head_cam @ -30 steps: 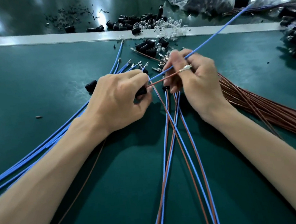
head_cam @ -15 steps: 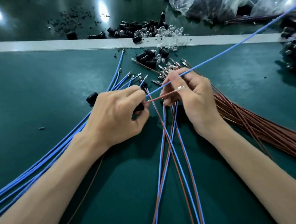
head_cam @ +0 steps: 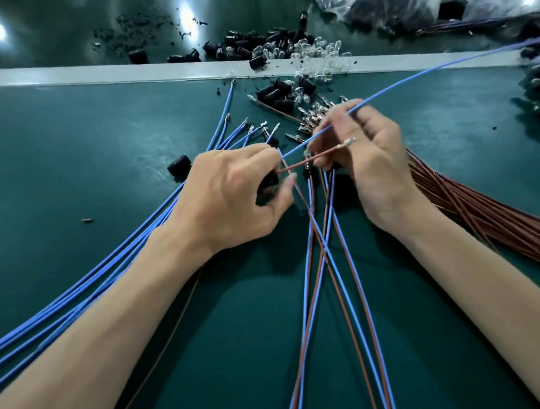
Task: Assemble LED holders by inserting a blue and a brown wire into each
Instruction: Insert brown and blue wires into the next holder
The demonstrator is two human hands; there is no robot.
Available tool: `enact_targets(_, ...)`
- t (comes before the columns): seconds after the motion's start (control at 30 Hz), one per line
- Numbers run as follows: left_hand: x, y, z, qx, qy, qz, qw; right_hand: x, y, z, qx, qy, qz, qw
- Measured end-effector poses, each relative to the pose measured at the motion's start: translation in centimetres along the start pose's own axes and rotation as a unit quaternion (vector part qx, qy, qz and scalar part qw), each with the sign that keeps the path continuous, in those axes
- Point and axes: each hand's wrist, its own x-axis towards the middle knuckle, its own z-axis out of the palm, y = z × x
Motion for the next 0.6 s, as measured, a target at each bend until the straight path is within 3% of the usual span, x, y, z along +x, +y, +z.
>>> enact_targets(0.1, -0.04, -0.12, -0.31, -0.016, -0.016, -0.006, 1.000, 0.33, 0.03, 0.08, 0.062, 0.053, 0.011, 0.997)
enact_targets(0.2, -0.09, -0.10, -0.47, -0.022, -0.035, -0.009, 0.999, 0.02, -0.19, 0.28, 0.044, 0.025, -0.004, 0.999)
enact_targets(0.33, -0.06, -0.09, -0.44, -0.022, -0.049, -0.010, 0.998, -0.39, -0.14, 0.51, -0.093, -0.056, -0.045, 0.993)
enact_targets(0.4, -0.12, -0.13, -0.44, -0.029, -0.054, -0.013, 0.998, -0.47, 0.04, 0.62, -0.122, -0.060, -0.060, 0.989)
enact_targets(0.6, -0.22, -0.49, -0.53, -0.098, -0.025, -0.109, 0.989, -0.15, -0.55, 0.55, 0.082, 0.007, -0.004, 0.997)
